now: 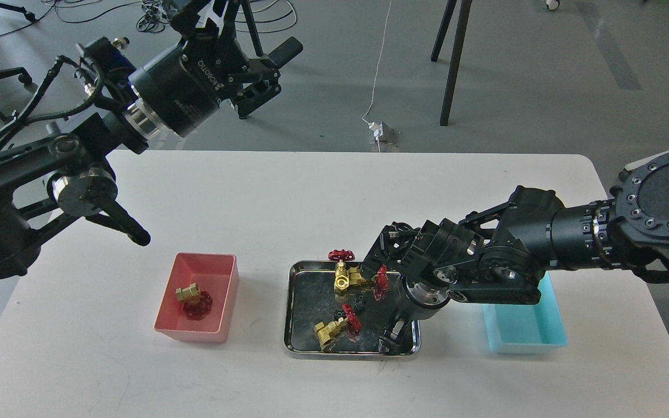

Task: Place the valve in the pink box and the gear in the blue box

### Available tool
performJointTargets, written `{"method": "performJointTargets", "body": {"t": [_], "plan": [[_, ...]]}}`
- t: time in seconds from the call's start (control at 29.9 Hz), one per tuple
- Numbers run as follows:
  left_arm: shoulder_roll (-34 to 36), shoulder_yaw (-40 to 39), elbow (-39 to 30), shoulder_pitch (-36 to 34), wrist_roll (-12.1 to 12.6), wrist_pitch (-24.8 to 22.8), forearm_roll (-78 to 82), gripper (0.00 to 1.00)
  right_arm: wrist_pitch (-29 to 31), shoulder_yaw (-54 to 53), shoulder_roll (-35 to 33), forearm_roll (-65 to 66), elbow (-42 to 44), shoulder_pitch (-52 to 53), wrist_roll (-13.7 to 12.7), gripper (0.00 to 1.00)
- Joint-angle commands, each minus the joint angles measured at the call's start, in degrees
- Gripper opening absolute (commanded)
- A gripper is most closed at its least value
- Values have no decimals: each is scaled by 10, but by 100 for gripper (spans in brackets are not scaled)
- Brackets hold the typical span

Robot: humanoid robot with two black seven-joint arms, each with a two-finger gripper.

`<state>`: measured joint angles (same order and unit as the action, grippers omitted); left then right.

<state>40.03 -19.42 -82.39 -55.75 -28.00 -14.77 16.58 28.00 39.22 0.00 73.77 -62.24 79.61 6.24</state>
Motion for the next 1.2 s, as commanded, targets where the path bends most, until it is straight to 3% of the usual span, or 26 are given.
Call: {"method": "performJointTargets", "body": {"t": [0.0,0.5,0.97,1.17], "plan": [[-1,0,0,2,0,0,0,96,0,-8,0,-1,-1,-2,0,49],[-6,0,4,11,0,-1,0,96,-7,-8,0,-12,-3,-9,0,46],[-7,-1,4,15,0,-1,0,97,-7,-8,0,-12,-3,-10,2,29],[-9,-1,4,18,0,-1,0,97,-7,-9,0,-13,-3,-15,2,17]]}}
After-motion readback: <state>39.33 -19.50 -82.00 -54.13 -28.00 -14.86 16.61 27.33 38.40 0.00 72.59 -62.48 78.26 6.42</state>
